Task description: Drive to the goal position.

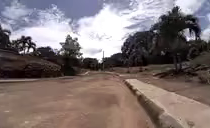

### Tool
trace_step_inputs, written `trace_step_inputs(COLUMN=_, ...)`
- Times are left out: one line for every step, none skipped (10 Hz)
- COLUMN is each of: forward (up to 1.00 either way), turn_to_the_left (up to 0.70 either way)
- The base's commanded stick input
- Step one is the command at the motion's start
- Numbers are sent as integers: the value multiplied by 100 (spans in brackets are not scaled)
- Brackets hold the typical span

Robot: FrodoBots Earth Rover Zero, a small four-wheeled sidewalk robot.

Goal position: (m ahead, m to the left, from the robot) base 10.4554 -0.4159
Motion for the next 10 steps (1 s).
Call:
trace_step_inputs(forward=100, turn_to_the_left=0)
trace_step_inputs(forward=100, turn_to_the_left=0)
trace_step_inputs(forward=100, turn_to_the_left=25)
trace_step_inputs(forward=100, turn_to_the_left=27)
trace_step_inputs(forward=100, turn_to_the_left=14)
trace_step_inputs(forward=100, turn_to_the_left=1)
trace_step_inputs(forward=100, turn_to_the_left=0)
trace_step_inputs(forward=100, turn_to_the_left=0)
trace_step_inputs(forward=100, turn_to_the_left=0)
trace_step_inputs(forward=100, turn_to_the_left=0)
